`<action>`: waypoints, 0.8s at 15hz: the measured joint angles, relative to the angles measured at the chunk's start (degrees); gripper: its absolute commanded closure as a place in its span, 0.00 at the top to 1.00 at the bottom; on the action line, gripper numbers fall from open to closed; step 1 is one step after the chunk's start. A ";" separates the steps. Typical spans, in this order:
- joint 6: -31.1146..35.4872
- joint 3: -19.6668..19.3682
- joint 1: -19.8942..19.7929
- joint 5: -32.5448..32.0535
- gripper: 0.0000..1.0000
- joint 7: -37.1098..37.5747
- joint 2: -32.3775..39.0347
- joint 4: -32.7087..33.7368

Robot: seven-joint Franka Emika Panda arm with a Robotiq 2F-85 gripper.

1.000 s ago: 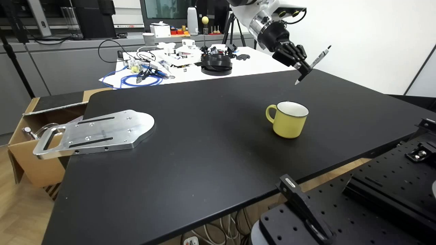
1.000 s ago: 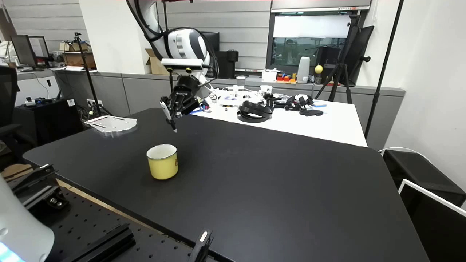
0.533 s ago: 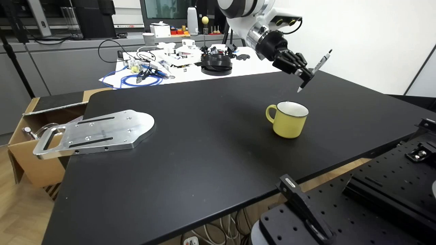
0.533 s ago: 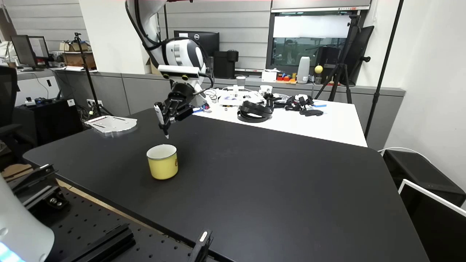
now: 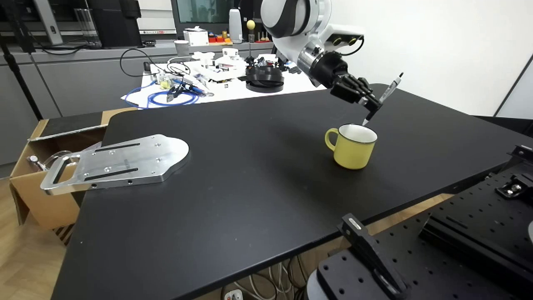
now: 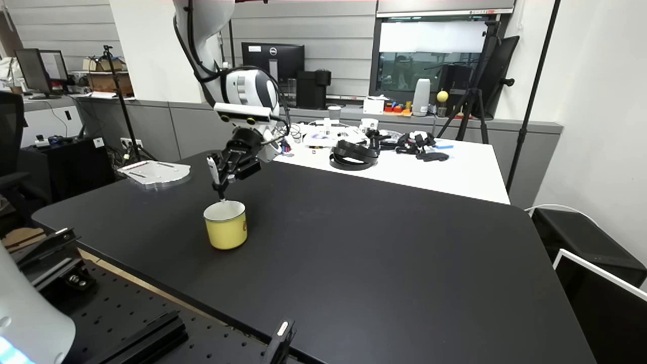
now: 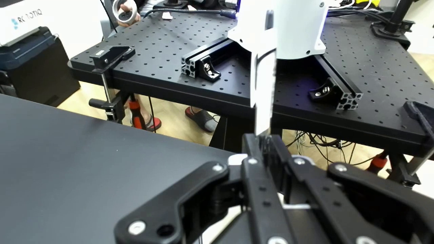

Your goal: Put the pen inside the yellow mug

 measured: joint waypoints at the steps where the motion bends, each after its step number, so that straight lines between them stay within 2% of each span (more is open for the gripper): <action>1: 0.03 0.13 0.04 0.00 0.03 0.00 0.39 0.01; 12: 4.40 0.77 0.17 0.02 0.03 -0.03 2.65 0.14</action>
